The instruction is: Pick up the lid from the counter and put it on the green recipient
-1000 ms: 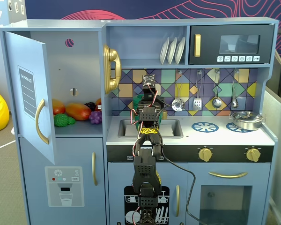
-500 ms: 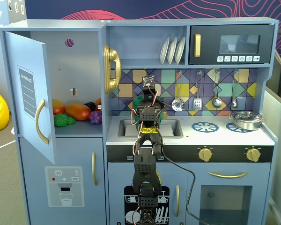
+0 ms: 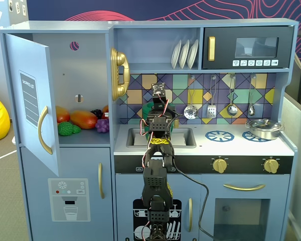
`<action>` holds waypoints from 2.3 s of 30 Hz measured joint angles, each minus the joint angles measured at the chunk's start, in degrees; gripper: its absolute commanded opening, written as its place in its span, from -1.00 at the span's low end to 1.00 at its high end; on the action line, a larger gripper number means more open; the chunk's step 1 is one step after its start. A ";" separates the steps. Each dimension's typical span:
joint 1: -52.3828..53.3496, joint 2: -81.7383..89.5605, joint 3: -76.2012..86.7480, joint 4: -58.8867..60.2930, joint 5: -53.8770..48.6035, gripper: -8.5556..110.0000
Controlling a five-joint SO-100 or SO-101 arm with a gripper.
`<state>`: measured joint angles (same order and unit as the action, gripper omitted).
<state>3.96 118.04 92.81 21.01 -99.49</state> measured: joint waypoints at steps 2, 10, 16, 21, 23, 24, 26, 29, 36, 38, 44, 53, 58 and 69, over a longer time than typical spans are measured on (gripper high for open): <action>0.18 0.18 0.18 0.00 -0.44 -0.27; 0.18 1.23 0.18 0.00 -0.18 -0.16; 0.44 3.87 0.18 0.00 -0.26 -0.08; 1.76 6.68 0.18 0.44 -0.26 -0.07; 2.37 8.79 0.97 1.32 -0.26 -0.08; 2.46 10.11 1.49 1.93 -0.26 -0.08; 2.37 13.62 3.43 3.69 -0.26 -0.08; 2.11 20.57 7.29 7.82 -0.26 -0.10; 5.89 37.53 19.25 20.21 1.14 -0.29; 6.59 42.28 23.99 23.99 1.93 -0.42; 6.06 52.12 37.00 39.11 1.32 -0.86; 3.87 56.51 59.15 44.91 1.32 -0.86; 1.32 59.50 71.10 45.53 8.61 -0.86; -3.87 64.34 79.01 55.90 12.04 -0.85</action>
<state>0.09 182.37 171.83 76.90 -87.45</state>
